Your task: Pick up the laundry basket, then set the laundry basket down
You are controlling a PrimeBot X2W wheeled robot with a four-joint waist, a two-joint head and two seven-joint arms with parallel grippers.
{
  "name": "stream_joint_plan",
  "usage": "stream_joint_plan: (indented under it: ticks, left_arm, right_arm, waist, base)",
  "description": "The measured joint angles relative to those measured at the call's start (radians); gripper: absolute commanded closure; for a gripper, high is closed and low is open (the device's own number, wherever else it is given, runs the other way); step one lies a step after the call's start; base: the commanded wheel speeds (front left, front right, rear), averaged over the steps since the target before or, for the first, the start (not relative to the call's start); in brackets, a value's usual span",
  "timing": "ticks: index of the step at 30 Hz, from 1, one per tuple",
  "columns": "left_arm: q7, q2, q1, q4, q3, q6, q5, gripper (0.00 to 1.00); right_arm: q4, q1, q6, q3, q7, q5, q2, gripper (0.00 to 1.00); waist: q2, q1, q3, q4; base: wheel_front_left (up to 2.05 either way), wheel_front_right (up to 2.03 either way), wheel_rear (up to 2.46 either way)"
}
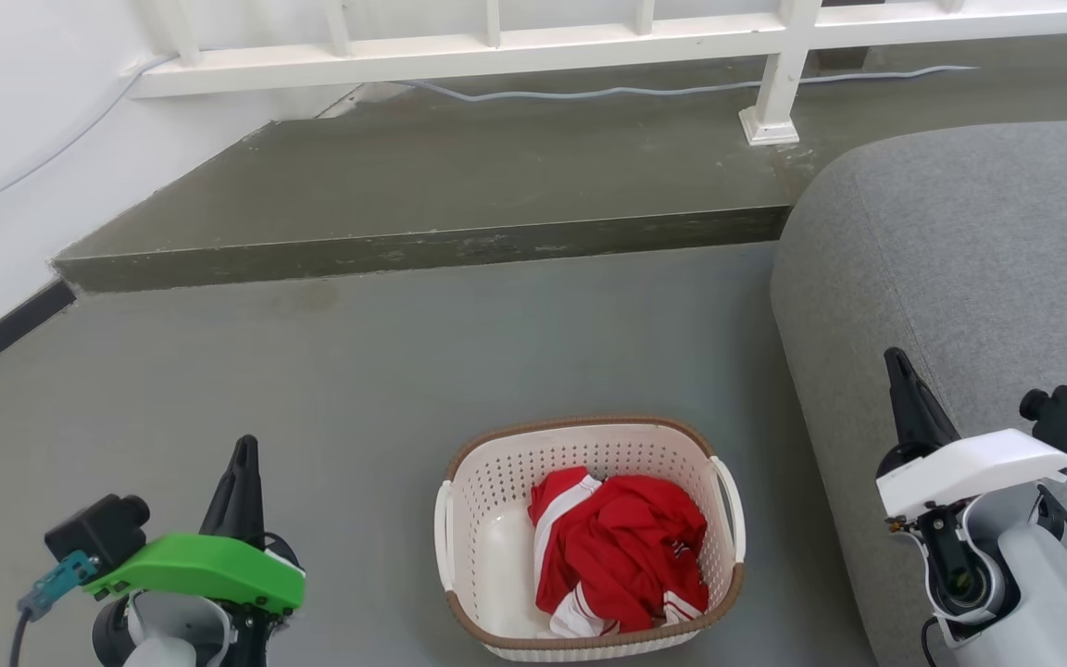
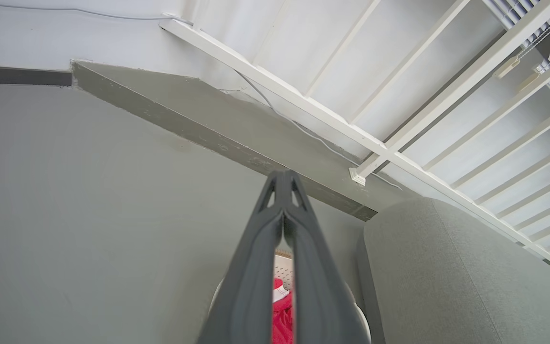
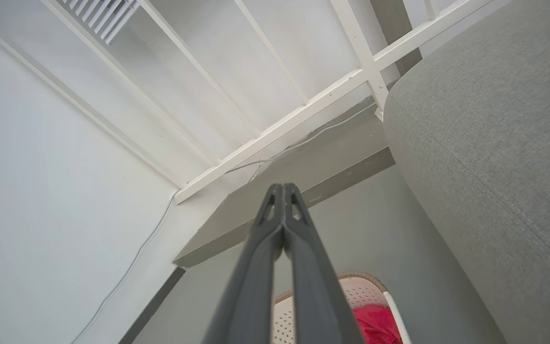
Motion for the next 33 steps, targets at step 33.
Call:
stream_joint_plan:
  ticks: [33]
  left_arm:
    - [0.114, -0.002, 0.000, 0.011, 0.096, -0.036, -0.390, 1.00]
  right_arm:
    - [-0.013, 0.011, 0.031, -0.140, 0.119, 0.376, 0.053, 1.00]
  waist:
    - [0.0000, 0.0000, -0.013, 0.004]
  base:
    - [0.00, 0.00, 0.00]
